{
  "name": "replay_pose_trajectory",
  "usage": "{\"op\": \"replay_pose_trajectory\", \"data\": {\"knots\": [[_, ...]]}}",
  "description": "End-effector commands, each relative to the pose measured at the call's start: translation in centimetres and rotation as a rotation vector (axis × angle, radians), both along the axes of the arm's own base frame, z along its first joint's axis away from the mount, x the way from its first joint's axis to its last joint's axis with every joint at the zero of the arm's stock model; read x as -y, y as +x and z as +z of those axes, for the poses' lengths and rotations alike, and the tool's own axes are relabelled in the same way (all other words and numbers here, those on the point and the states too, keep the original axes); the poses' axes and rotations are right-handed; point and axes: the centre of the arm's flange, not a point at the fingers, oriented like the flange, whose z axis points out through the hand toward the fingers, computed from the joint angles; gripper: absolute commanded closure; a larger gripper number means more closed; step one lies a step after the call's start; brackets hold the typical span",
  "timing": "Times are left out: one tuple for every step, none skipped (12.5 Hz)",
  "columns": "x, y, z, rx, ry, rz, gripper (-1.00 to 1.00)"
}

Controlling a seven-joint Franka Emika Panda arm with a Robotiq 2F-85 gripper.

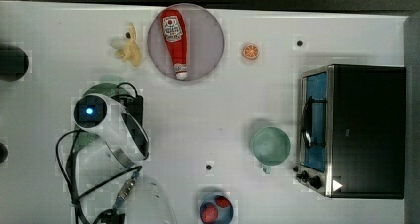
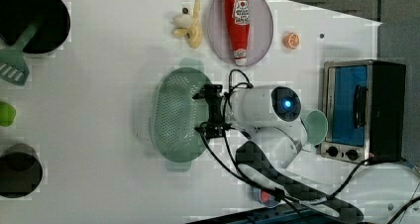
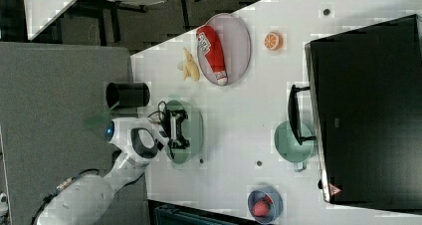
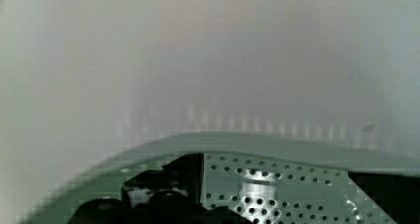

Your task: Drag strainer left to right.

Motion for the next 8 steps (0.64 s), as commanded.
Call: {"op": "replay_pose_trajectory", "data": {"knots": [[3.8,1.2,1.4,0.028,-0.003,0.04,-1.0],[4.9,1.3,1.5,0.026,-0.005,0.057,-1.0],[6.1,1.4,1.5,0.025,-0.007,0.051,-1.0],[7.0,1.7,1.7,0.032,-0.004,0.055,-1.0],[8.0,1.9,1.6,0.031,-0.006,0.045,-1.0],[9.0,2.1,1.5,0.029,-0.009,0.032,-1.0],[10.0,2.3,1.5,0.031,-0.009,0.033,-1.0],[11.0,2.5,1.4,0.029,-0.012,0.031,-1.0]]}}
